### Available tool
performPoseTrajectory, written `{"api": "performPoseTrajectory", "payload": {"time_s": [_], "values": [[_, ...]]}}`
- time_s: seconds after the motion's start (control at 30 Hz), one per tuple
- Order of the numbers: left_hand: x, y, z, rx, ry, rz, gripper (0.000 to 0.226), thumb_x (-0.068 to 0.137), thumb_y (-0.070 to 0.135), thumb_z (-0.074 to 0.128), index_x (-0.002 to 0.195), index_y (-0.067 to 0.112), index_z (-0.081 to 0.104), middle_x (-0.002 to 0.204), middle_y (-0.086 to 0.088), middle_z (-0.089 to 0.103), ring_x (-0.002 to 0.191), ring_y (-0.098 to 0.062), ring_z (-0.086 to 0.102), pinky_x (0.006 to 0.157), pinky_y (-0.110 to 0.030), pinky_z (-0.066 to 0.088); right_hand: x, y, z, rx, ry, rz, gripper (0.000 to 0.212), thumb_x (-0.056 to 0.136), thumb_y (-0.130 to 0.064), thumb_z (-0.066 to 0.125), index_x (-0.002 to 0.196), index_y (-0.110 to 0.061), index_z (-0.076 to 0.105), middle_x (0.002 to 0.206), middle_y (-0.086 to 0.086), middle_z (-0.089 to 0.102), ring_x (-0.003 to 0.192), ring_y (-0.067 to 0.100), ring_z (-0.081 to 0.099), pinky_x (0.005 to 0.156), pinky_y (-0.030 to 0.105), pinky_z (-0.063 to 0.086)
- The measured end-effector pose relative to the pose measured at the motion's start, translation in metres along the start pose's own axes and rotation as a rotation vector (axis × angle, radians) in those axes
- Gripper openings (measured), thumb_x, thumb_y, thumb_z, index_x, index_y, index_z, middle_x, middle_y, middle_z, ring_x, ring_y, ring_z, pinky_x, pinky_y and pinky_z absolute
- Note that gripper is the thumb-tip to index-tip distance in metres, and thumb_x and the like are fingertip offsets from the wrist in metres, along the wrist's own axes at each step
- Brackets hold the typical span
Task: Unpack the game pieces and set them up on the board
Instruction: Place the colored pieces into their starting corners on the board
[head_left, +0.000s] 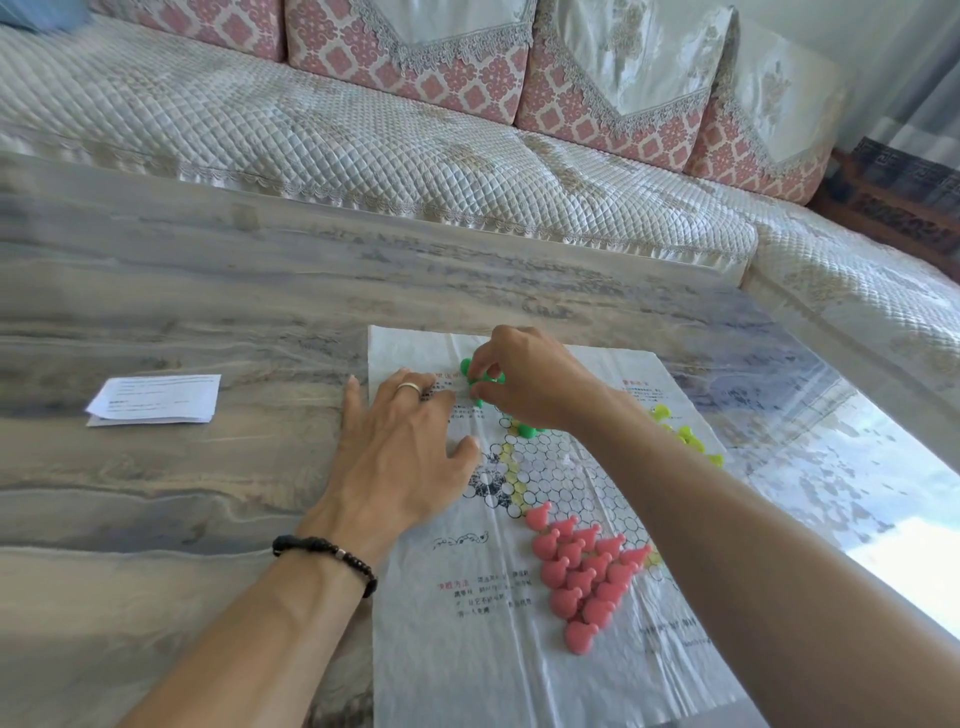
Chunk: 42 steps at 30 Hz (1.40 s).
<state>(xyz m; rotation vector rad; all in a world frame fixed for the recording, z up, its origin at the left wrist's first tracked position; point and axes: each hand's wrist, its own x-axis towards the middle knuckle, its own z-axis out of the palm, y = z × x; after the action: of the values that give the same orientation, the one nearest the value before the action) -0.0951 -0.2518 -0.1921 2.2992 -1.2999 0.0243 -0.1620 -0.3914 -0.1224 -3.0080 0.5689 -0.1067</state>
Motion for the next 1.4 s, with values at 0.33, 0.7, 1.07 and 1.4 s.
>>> {"api": "performPoseTrajectory", "payload": {"time_s": [0.33, 0.7, 1.07, 1.4], "values": [[-0.004, 0.004, -0.005, 0.059, -0.02, -0.003, 0.055, 0.089, 0.052, 0.046, 0.134, 0.022, 0.047, 0.149, -0.006, 0.037, 0.142, -0.021, 0.021, 0.115, -0.058, 0.01, -0.014, -0.003, -0.031, 0.267, 0.114, 0.03, 0.01, 0.088, -0.012, 0.057, 0.092, -0.013, 0.066, 0.088, -0.003, 0.069, 0.078, 0.014, 0.067, 0.076, 0.036, 0.058], [-0.008, 0.008, -0.017, 0.122, 0.036, 0.045, 0.051, 0.087, 0.049, 0.048, 0.131, 0.022, 0.054, 0.14, -0.002, 0.048, 0.132, -0.017, 0.039, 0.116, -0.052, 0.008, -0.044, 0.019, -0.044, 0.098, -0.049, 0.009, 0.031, 0.1, -0.011, 0.04, 0.121, -0.016, 0.062, 0.104, 0.001, 0.064, 0.082, 0.018, 0.065, 0.076, 0.033, 0.052], [-0.034, -0.022, -0.028, 0.119, -0.063, 0.015, 0.059, 0.091, 0.059, 0.031, 0.14, 0.027, 0.038, 0.152, -0.004, 0.032, 0.146, -0.02, 0.012, 0.117, -0.051, 0.006, -0.035, 0.001, -0.036, -0.018, -0.115, -0.097, 0.022, 0.09, -0.007, 0.058, 0.101, -0.018, 0.073, 0.098, -0.006, 0.068, 0.088, 0.01, 0.06, 0.08, 0.03, 0.053], [-0.033, -0.021, -0.029, 0.115, -0.09, -0.015, 0.059, 0.091, 0.06, 0.03, 0.14, 0.028, 0.038, 0.153, -0.003, 0.031, 0.145, -0.018, 0.014, 0.117, -0.05, 0.007, -0.039, 0.005, -0.022, -0.135, -0.161, -0.15, 0.015, 0.089, -0.018, 0.065, 0.102, -0.025, 0.07, 0.113, -0.006, 0.056, 0.112, 0.013, 0.046, 0.099, 0.034, 0.042]]}}
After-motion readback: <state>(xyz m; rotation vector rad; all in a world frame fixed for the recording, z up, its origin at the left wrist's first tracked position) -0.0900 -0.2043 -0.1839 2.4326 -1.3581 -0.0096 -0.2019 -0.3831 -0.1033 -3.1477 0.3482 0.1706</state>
